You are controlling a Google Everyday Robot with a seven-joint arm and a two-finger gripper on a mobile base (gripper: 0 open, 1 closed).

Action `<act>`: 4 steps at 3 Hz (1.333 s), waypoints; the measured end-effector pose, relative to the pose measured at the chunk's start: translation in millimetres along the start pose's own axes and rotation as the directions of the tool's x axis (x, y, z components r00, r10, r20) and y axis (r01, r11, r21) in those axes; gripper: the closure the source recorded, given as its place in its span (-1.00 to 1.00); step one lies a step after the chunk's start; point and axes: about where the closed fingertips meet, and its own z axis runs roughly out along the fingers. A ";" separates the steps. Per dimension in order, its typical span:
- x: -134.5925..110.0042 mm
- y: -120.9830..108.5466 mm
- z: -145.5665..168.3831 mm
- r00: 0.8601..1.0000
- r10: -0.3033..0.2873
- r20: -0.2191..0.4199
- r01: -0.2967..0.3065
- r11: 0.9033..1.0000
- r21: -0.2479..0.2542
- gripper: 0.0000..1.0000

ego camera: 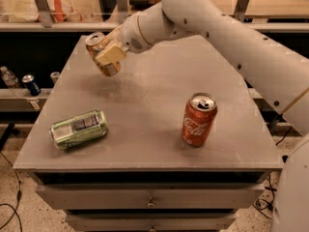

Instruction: Knock orange can over

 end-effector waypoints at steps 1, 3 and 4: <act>11.9 -13.6 -18.0 0.992 -0.063 -0.108 0.064 0.998 0.004 1.00; 14.7 -17.1 -32.2 0.881 -0.268 -0.390 0.274 0.961 -0.041 1.00; 10.8 -15.3 -29.0 0.759 -0.380 -0.528 0.374 0.919 -0.123 1.00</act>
Offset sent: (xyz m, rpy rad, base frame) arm 0.0151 -0.0573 0.0152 -0.4980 -0.1621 0.0172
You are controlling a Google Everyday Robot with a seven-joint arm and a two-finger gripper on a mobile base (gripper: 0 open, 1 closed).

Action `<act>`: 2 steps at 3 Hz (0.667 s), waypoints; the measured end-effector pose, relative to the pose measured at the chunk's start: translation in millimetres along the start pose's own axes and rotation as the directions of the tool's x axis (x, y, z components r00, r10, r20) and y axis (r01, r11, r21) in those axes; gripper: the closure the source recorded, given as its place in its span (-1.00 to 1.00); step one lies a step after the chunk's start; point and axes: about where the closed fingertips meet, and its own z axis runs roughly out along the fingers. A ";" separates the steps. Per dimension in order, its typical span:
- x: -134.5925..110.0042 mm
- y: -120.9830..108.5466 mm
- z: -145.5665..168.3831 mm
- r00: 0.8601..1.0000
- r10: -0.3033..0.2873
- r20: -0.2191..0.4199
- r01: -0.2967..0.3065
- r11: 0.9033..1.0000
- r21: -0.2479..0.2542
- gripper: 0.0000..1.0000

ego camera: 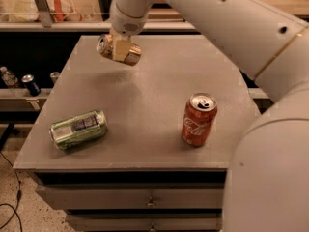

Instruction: Knock orange can over

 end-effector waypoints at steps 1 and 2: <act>-10.0 4.7 10.2 0.980 -0.135 -0.148 0.124 0.989 -0.082 1.00; -20.5 14.2 26.5 0.931 -0.259 -0.256 0.213 0.958 -0.193 1.00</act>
Offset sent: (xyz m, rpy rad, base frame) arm -0.0139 0.0435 -0.0319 -0.6103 0.0655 0.1980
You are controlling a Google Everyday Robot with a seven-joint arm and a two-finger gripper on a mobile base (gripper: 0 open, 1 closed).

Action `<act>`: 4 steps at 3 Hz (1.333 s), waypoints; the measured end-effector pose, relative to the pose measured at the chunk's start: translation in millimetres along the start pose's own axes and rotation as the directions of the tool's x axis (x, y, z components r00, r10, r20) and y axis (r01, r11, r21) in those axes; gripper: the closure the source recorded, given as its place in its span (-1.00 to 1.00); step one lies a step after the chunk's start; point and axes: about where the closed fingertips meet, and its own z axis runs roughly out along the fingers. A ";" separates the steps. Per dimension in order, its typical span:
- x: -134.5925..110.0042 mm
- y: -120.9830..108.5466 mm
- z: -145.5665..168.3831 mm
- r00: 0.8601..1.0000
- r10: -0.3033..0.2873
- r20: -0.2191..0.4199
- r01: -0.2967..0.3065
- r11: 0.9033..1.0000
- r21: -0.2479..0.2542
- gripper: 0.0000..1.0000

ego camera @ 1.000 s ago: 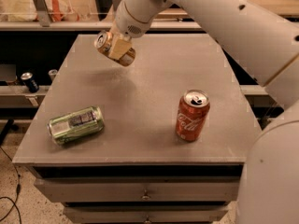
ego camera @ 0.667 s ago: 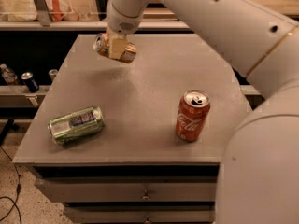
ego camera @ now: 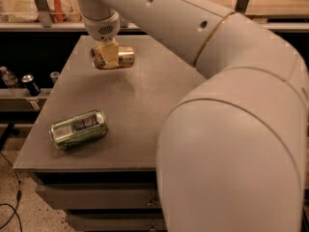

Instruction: Knock orange can over

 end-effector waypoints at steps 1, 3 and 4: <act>-14.0 3.9 14.9 0.994 -0.075 -0.074 0.070 0.995 -0.072 1.00; -35.0 8.9 40.0 0.985 -0.140 -0.097 0.124 0.979 -0.160 0.17; -38.0 8.7 45.4 0.985 -0.144 -0.097 0.125 0.977 -0.174 -0.30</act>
Offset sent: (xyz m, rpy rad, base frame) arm -0.0172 0.0307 -0.0459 -0.2659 0.1377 0.0917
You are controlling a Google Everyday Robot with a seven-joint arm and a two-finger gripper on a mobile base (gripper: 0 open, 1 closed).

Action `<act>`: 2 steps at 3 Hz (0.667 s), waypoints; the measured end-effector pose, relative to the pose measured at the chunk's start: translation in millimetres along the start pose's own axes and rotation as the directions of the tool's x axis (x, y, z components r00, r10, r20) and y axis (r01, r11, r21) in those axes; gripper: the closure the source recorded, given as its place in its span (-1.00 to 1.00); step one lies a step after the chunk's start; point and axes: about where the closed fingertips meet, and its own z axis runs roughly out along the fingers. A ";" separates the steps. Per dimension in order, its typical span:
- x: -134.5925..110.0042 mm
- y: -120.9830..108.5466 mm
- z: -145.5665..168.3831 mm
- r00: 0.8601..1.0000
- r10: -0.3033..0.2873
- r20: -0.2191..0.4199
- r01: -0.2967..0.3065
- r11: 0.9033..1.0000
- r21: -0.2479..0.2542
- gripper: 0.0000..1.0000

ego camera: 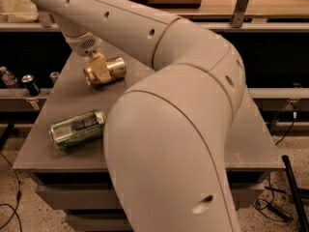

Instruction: Knock orange can over

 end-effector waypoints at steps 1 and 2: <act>-0.5 -1.1 2.2 1.000 0.001 0.001 -0.001 1.000 -0.007 -0.76; -0.7 -2.1 3.8 1.000 0.003 0.005 -0.003 1.000 -0.013 -1.00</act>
Offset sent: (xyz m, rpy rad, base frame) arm -0.0088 -0.0093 -0.0012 -0.0436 0.0609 -0.0210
